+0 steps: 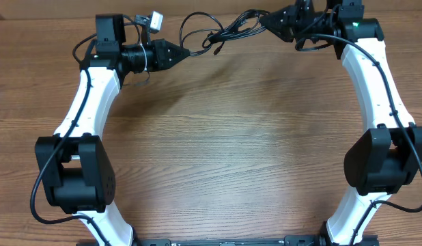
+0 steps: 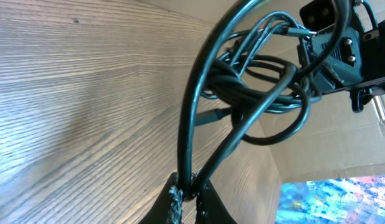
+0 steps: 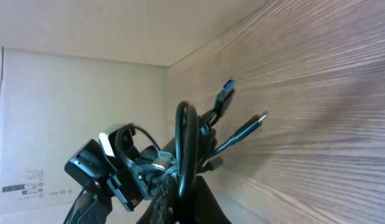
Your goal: Untangle cables
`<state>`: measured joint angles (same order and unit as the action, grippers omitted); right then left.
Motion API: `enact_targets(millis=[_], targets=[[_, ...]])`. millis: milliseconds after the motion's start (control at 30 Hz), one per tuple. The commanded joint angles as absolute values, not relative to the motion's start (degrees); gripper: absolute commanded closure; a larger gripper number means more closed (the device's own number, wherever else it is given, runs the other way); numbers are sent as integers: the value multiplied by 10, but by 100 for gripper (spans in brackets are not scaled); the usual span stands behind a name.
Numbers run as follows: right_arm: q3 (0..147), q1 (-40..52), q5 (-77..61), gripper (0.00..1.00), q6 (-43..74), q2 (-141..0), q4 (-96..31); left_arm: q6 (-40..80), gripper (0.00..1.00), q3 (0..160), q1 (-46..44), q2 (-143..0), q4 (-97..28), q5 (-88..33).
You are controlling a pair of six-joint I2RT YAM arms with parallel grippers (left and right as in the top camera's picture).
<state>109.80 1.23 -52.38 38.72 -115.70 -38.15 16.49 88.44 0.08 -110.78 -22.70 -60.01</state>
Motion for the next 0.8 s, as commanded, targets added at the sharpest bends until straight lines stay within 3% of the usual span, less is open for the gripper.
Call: enact_targets(millis=[0,333,767], targets=[[1102,-57,-480,96,366,-1146,-370,139,96,886,53,-1102,-241,-550],[1102,-113,-480,96,355,-1146,-401,139,96,886,67,-1102,-246,-550],[1102,-93,-481,96,348,-1146,-402,183,96,886,43,-1102,-201,-554]])
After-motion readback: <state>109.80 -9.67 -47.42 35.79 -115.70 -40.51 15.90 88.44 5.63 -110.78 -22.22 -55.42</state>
